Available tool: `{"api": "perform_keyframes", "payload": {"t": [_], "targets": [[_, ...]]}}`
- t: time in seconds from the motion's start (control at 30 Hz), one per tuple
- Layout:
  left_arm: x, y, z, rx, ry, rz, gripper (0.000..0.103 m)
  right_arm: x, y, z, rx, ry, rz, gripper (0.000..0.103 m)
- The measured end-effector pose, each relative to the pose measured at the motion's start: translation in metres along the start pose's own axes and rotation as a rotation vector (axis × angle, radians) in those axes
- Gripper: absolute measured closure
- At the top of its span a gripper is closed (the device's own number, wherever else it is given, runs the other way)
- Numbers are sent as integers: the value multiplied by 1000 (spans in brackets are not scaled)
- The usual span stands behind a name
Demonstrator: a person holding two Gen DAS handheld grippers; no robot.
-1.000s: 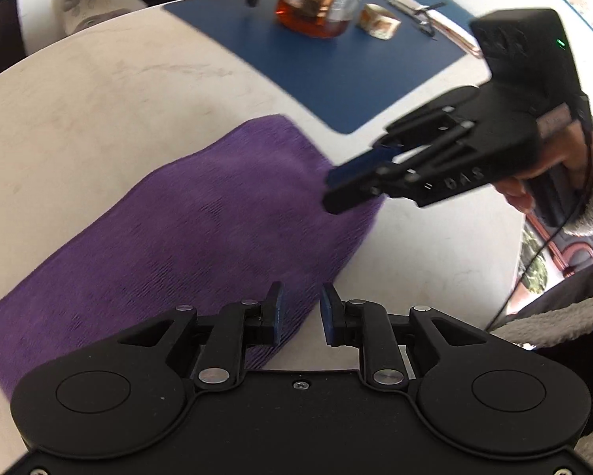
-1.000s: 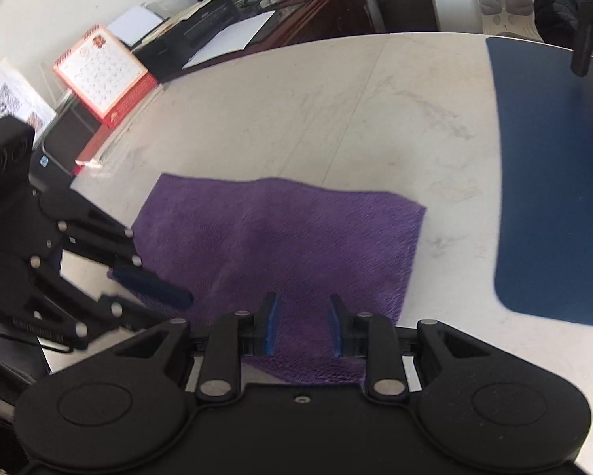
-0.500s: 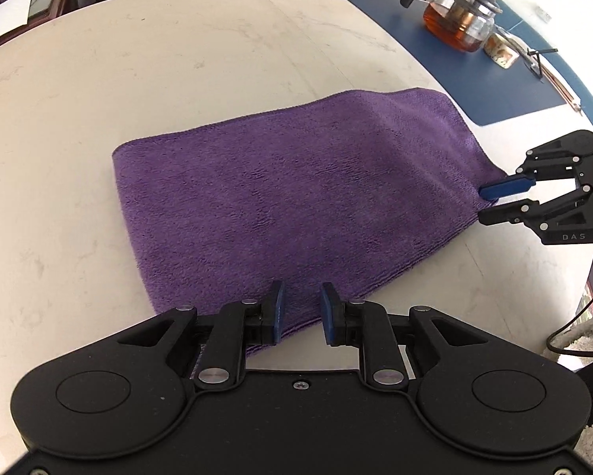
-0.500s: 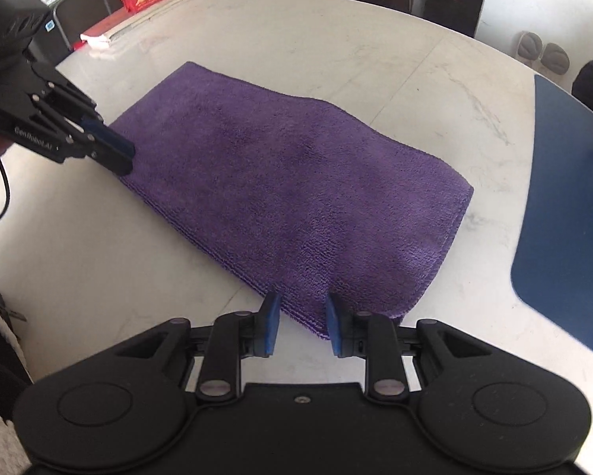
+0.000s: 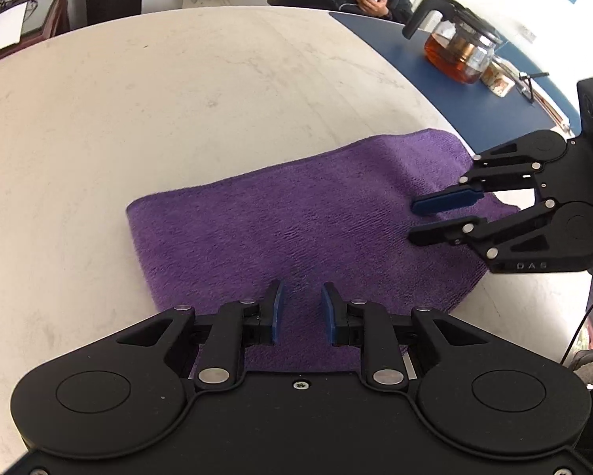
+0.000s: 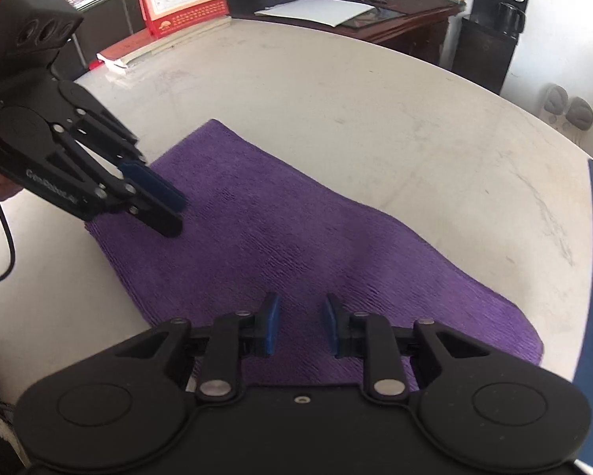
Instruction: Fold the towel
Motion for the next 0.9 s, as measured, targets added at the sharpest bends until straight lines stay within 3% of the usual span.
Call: {"api": "perform_keyframes", "payload": {"t": [0.1,0.27,0.47,0.63,0.9], "targets": [[-14,6,8,3,53,20,83,29,15,14,-6,-78,50,84],[-24,14,-6,22,34,-34,82,51,27,16,-8,-131,98,83],[0,0,-48,69,-53,12,79,8,-19,-45,67,-22,-29,83],[4,-28,-53,61,-97,0,80,-16,-51,-52,45,107,-86,84],[-22,-26,-56,64,-13,28,82,52,-17,-36,80,-42,43,89]]}}
Point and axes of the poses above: each gripper's, at about its wrist camera, not at the fingertips, and y roughly against the way its jaws point, x to its right, z to its underside, the point moved 10 cm from there along -y, roughly the way its jaws point, and after that the axes turned 11 degrees about -z, right-handed, at the moved point
